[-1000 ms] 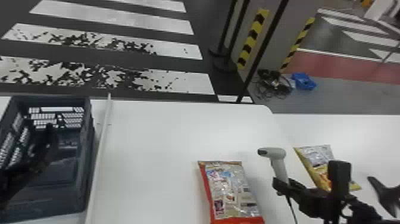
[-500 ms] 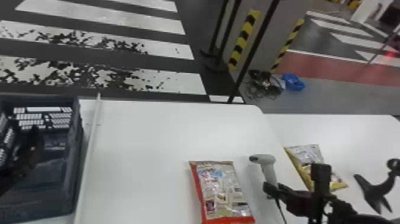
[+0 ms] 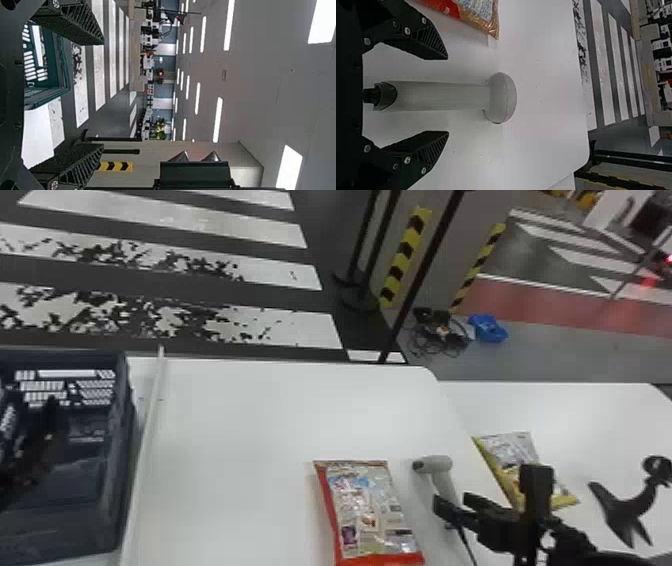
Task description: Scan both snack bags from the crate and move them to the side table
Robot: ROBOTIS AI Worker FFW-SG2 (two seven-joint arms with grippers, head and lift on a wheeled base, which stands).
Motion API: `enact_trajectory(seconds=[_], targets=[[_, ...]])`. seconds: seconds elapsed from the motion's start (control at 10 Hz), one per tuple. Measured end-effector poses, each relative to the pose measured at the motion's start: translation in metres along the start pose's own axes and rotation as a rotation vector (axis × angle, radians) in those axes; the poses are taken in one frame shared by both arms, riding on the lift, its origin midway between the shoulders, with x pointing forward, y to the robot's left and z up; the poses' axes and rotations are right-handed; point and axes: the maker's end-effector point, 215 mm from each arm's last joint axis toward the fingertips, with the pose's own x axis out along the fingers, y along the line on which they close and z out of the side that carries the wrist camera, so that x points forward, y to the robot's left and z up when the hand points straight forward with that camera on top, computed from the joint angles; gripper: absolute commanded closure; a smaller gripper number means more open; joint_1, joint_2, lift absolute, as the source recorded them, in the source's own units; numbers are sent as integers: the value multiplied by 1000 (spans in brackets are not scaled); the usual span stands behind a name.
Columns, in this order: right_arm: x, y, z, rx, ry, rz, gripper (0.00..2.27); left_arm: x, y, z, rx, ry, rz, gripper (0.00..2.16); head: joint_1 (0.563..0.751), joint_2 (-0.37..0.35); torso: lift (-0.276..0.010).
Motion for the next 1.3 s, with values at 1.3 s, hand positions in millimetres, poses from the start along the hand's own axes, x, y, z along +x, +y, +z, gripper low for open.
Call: enact_trajectory(seconds=[1.3], targets=[[-4, 174, -4, -129, 84, 272, 49, 0, -5, 2, -4, -1, -6, 80, 695, -135, -95]])
